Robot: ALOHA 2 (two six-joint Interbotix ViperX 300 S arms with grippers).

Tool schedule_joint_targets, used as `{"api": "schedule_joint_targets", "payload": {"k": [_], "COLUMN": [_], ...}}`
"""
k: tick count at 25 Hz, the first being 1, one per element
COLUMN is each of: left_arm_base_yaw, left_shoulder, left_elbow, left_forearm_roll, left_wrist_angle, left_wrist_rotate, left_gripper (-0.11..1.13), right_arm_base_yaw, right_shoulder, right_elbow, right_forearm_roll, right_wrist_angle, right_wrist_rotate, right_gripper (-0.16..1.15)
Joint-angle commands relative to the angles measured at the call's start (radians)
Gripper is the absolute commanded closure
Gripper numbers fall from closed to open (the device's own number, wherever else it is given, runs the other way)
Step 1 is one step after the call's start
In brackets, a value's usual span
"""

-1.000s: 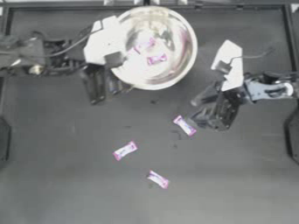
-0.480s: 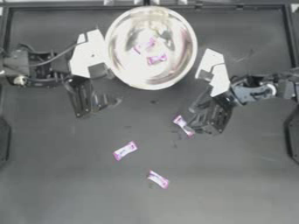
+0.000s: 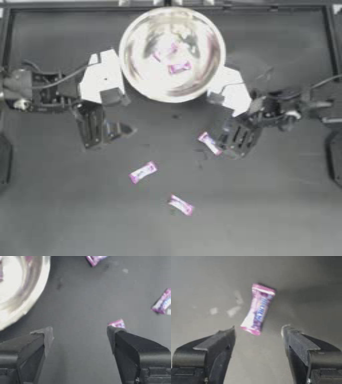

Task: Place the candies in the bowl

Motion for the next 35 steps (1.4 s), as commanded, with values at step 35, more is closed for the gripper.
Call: {"api": "schedule_joint_targets", "payload": {"k": [35], "left_arm_base_yaw": [-0.038], "left_shoulder": [-0.052], "left_elbow": [0.084], "left_forearm_roll": [-0.048], "left_wrist_angle": [-0.091], "left_wrist_rotate": [-0.012], "left_gripper": [0.06], "right_arm_base_yaw": [0.044], "right_shoulder": [0.195], "right_elbow": [-0.117], "right_forearm_roll": [-0.130], "right_wrist_angle": [-0.012], "right_wrist_rotate": [0.172], "right_gripper": [0.00]}}
